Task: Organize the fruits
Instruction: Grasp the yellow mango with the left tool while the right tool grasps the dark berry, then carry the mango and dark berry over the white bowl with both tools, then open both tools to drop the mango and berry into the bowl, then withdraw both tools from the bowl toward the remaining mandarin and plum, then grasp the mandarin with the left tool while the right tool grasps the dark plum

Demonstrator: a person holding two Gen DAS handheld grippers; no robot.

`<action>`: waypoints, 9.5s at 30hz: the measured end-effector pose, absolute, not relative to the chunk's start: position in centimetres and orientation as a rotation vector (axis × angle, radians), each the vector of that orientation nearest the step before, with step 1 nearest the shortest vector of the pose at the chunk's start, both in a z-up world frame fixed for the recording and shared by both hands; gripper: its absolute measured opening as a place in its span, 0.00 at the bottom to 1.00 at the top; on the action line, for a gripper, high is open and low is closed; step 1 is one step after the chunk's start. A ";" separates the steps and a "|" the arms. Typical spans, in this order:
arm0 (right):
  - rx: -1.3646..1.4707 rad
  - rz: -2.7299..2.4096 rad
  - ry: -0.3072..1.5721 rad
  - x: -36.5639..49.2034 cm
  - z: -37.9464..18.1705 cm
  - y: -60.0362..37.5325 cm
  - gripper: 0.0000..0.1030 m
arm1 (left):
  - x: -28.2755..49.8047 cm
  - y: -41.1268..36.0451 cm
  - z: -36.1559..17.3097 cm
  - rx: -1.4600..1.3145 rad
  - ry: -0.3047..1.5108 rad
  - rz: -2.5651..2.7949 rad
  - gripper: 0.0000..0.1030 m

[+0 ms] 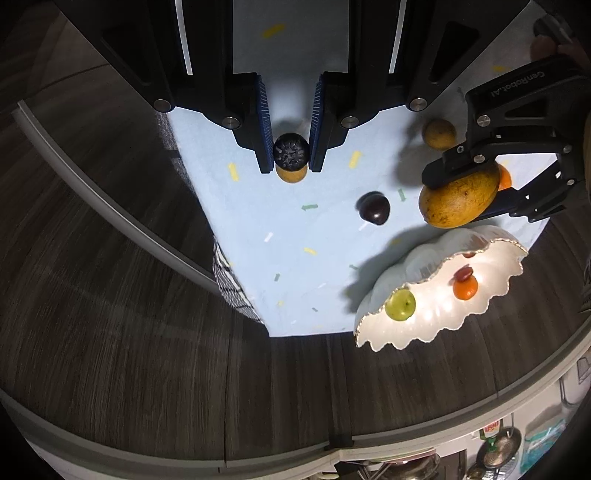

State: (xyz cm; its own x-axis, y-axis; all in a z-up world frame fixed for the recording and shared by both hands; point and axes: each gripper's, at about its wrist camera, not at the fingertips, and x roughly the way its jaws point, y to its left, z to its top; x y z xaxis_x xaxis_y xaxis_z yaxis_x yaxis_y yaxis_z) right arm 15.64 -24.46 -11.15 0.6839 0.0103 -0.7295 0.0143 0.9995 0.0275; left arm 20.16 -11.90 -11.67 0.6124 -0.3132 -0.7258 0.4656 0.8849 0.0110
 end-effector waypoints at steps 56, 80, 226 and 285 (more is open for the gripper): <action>-0.053 0.132 0.627 20.0 -0.9 -14.6 0.20 | 21.9 -0.1 -2.9 0.053 0.629 -0.267 0.55; -0.063 0.159 0.656 24.6 -2.2 -12.1 0.20 | 25.7 2.8 -4.7 0.013 0.668 -0.192 0.55; -0.004 0.009 0.723 16.9 -6.4 -19.8 0.78 | 17.9 -4.3 -7.7 0.124 0.702 -0.215 0.98; -0.032 0.067 0.891 23.9 -15.9 -18.0 0.46 | 20.7 -3.1 -16.5 0.056 0.888 -0.172 0.47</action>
